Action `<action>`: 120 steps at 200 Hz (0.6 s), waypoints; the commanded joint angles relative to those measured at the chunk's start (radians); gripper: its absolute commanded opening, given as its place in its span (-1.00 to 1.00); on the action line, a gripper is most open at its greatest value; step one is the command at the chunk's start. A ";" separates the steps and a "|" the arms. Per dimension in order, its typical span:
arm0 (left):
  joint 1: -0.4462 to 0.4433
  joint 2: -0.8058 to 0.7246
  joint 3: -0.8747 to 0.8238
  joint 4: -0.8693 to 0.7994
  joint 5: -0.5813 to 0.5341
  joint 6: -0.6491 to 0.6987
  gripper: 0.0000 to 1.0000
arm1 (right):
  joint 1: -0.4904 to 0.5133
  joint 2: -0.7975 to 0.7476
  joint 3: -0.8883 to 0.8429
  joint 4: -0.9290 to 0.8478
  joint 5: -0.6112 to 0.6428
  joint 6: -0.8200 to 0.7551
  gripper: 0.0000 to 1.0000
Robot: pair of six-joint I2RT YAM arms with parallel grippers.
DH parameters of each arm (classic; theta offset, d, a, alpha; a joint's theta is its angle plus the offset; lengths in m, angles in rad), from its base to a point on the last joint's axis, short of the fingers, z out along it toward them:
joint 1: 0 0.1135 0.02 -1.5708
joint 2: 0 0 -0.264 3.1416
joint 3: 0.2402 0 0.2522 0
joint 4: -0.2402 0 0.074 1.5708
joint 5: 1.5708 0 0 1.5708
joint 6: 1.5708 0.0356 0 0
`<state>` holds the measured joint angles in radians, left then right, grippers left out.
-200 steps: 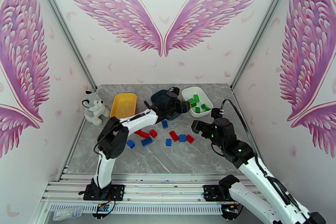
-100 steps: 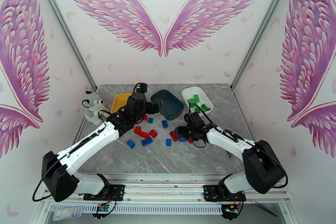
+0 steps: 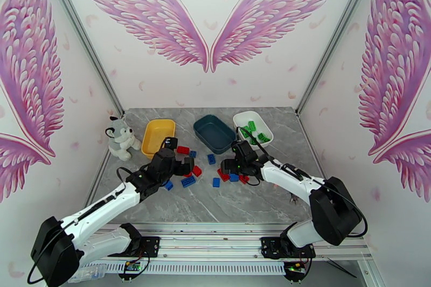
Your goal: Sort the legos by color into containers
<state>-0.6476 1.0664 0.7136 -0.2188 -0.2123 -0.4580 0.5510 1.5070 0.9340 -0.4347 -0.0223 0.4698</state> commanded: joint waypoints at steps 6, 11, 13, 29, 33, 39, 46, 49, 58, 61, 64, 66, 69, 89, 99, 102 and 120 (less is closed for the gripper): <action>0.009 -0.052 -0.054 0.060 0.010 0.000 0.98 | 0.009 0.031 0.043 -0.047 0.064 -0.037 0.62; 0.011 -0.049 -0.062 0.066 0.010 -0.003 0.98 | 0.009 0.034 0.044 -0.047 0.062 -0.038 0.62; 0.012 -0.047 -0.063 0.065 0.011 -0.004 0.97 | 0.009 0.036 0.046 -0.046 0.060 -0.040 0.62; 0.015 -0.022 -0.055 0.061 0.022 -0.007 0.97 | 0.016 0.050 0.049 -0.038 0.036 -0.050 0.60; 0.016 -0.016 -0.050 0.061 0.026 -0.007 0.97 | 0.020 0.054 0.050 -0.035 0.031 -0.053 0.59; 0.016 -0.008 -0.046 0.063 0.030 -0.010 0.97 | 0.025 0.058 0.052 -0.029 0.026 -0.062 0.58; 0.017 0.000 -0.046 0.069 0.036 -0.014 0.98 | 0.036 0.064 0.056 -0.023 0.024 -0.071 0.57; 0.017 0.002 -0.046 0.071 0.039 -0.014 0.98 | 0.040 0.068 0.060 -0.021 0.024 -0.075 0.56; 0.017 0.014 -0.049 0.081 0.050 -0.017 0.97 | 0.054 0.080 0.071 -0.018 0.027 -0.086 0.53; 0.016 0.019 -0.048 0.082 0.052 -0.019 0.97 | 0.057 0.085 0.075 -0.016 0.029 -0.090 0.52; 0.017 0.022 -0.046 0.083 0.054 -0.019 0.97 | 0.061 0.088 0.078 -0.015 0.031 -0.093 0.52; 0.016 0.026 -0.046 0.083 0.055 -0.019 0.97 | 0.064 0.092 0.081 -0.015 0.032 -0.094 0.52; 0.016 0.032 -0.044 0.085 0.056 -0.019 0.97 | 0.069 0.096 0.084 -0.013 0.034 -0.097 0.51; 0.018 0.074 -0.036 0.092 0.071 -0.020 0.97 | 0.091 0.141 0.115 -0.011 0.043 -0.114 0.48; 0.019 0.098 -0.028 0.096 0.081 -0.023 0.97 | 0.097 0.171 0.133 -0.013 0.045 -0.120 0.47; 0.019 0.104 -0.027 0.097 0.084 -0.024 0.97 | 0.098 0.181 0.138 -0.013 0.044 -0.120 0.47; 0.019 0.139 -0.023 0.110 0.093 -0.028 0.97 | 0.104 0.238 0.168 -0.017 0.052 -0.126 0.41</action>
<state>-0.6350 1.1645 0.6743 -0.1383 -0.1493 -0.4763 0.6453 1.6772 1.0519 -0.4496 0.0055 0.3737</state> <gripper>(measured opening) 0.987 0.722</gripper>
